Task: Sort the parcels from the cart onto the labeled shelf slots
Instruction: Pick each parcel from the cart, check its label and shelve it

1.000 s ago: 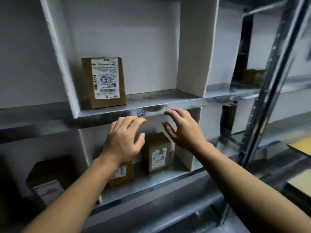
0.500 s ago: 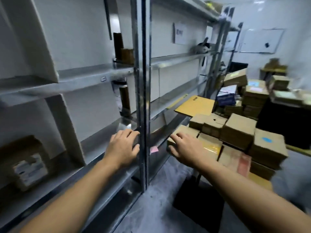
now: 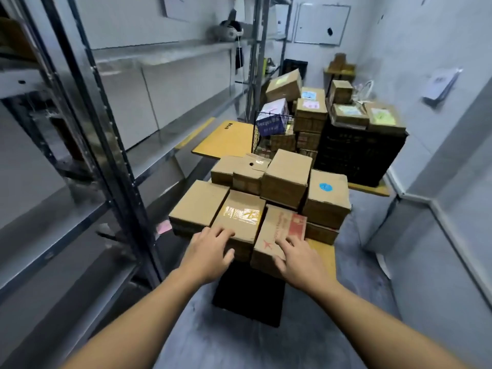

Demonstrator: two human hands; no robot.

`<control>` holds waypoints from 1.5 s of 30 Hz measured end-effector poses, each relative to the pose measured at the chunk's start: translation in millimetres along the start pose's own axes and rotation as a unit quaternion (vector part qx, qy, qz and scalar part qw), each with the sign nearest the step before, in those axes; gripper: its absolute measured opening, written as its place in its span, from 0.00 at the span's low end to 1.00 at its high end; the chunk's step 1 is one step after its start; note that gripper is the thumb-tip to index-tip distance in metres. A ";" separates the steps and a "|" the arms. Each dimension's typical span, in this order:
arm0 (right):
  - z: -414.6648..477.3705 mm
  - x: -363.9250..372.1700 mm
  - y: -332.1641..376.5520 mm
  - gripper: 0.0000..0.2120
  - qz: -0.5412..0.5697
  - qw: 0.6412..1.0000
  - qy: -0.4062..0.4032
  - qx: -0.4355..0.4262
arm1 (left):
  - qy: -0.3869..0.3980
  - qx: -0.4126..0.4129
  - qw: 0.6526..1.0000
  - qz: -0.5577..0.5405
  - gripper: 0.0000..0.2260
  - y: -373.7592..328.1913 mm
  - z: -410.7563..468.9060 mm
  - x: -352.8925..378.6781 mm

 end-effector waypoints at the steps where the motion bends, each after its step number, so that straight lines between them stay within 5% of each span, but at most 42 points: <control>1: 4.3 5.8 -6.1 0.23 0.005 1.000 0.010 0.016 | 0.012 0.003 1.000 -0.007 0.20 3.2 9.1 6.5; 15: 67.0 69.5 -45.3 0.26 0.135 0.959 0.057 0.241 | 0.160 0.128 0.979 0.011 0.18 14.3 136.3 99.0; 25: 42.5 95.9 -58.4 0.26 0.273 0.908 -0.002 0.317 | 0.126 0.205 0.970 0.043 0.20 16.6 139.6 114.3; 31: 46.5 95.5 -62.4 0.29 0.346 0.873 0.028 0.342 | 0.175 0.155 0.972 0.021 0.23 6.3 142.6 124.0; 39: 43.8 70.0 -74.4 0.21 0.403 0.856 -0.008 0.325 | 0.047 0.080 0.982 -0.163 0.25 -12.5 121.7 104.0; 45: 28.0 47.9 -95.5 0.22 0.452 0.852 -0.032 0.262 | -0.105 0.008 0.902 -0.419 0.17 -34.7 97.2 90.4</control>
Point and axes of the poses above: each hand's wrist, its own z-axis towards the middle knuckle, its own x-axis out of the palm, y = z × x, the point moved 4 cm from there along z, towards the middle knuckle, and after that the axes turned 13 degrees about x, right-handed, at the moved point
